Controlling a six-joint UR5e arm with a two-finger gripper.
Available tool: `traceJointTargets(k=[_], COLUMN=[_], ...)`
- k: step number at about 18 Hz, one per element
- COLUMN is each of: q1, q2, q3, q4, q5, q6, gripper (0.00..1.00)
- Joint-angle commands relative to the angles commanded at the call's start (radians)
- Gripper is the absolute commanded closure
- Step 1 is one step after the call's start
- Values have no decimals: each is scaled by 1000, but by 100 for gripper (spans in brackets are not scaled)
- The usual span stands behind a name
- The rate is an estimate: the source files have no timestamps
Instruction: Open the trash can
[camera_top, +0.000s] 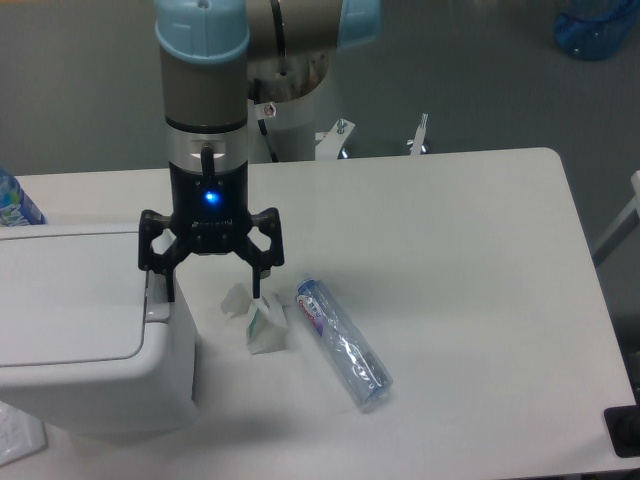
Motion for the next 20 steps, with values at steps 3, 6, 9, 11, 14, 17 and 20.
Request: traceJointTargets(k=[3, 6, 9, 11, 14, 17, 20], q1=[0, 0, 0, 0, 12, 43, 81], q2=[-3, -3, -2, -6, -9, -21, -20], q3=[0, 2, 23, 52, 78, 101, 107], q4=[0, 0, 2, 0, 2, 5, 5], q5=[0, -2, 0, 3, 8, 14, 72], q6=[0, 0, 2, 2, 14, 15, 67], gripper=[0, 0, 0, 0, 0, 0, 0])
